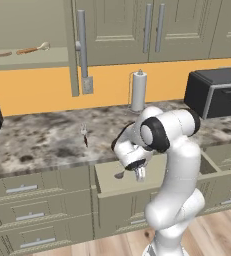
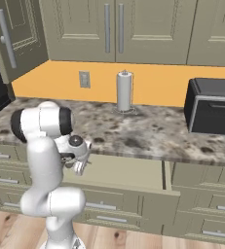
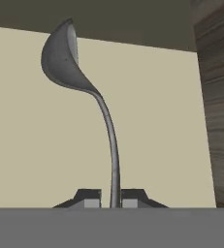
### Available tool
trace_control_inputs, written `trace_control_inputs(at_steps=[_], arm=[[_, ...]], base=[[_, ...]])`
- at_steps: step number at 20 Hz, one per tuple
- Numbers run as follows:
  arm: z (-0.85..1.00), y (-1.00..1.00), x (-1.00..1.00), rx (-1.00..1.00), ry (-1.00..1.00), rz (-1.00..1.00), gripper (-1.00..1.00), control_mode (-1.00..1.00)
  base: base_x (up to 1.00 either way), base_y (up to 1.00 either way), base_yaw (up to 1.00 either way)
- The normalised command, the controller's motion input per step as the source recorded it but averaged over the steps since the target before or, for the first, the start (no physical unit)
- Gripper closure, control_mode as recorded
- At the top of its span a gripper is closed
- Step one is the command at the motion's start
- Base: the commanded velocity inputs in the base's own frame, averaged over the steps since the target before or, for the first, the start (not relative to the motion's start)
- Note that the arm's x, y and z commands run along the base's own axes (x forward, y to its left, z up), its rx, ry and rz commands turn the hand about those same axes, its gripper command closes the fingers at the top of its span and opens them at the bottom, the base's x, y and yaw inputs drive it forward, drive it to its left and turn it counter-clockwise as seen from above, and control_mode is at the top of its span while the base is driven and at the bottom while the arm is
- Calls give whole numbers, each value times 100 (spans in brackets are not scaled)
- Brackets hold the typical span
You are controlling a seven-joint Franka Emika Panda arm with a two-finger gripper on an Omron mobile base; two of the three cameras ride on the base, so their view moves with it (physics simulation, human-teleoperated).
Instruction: Organize the utensils by type. Pick up the wooden spoons from the counter and place them in the open cabinet. Then pick up the metallic utensils from the counter and place them in the open drawer.
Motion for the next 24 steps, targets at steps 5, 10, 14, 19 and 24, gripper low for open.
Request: trace_control_inputs(at_steps=[5,10,14,19,24], arm=[[-71,0,0,0,-12,0,100,-100],[-69,0,-38,0,-18,1,100,-100],[-74,0,-67,0,-33,1,100,-100],[-79,0,-83,0,-33,1,100,-100],[-96,0,-88,1,-28,0,100,-100]], base=[[0,0,0],[0,0,0],[0,0,0],[0,0,0],[0,0,0]])
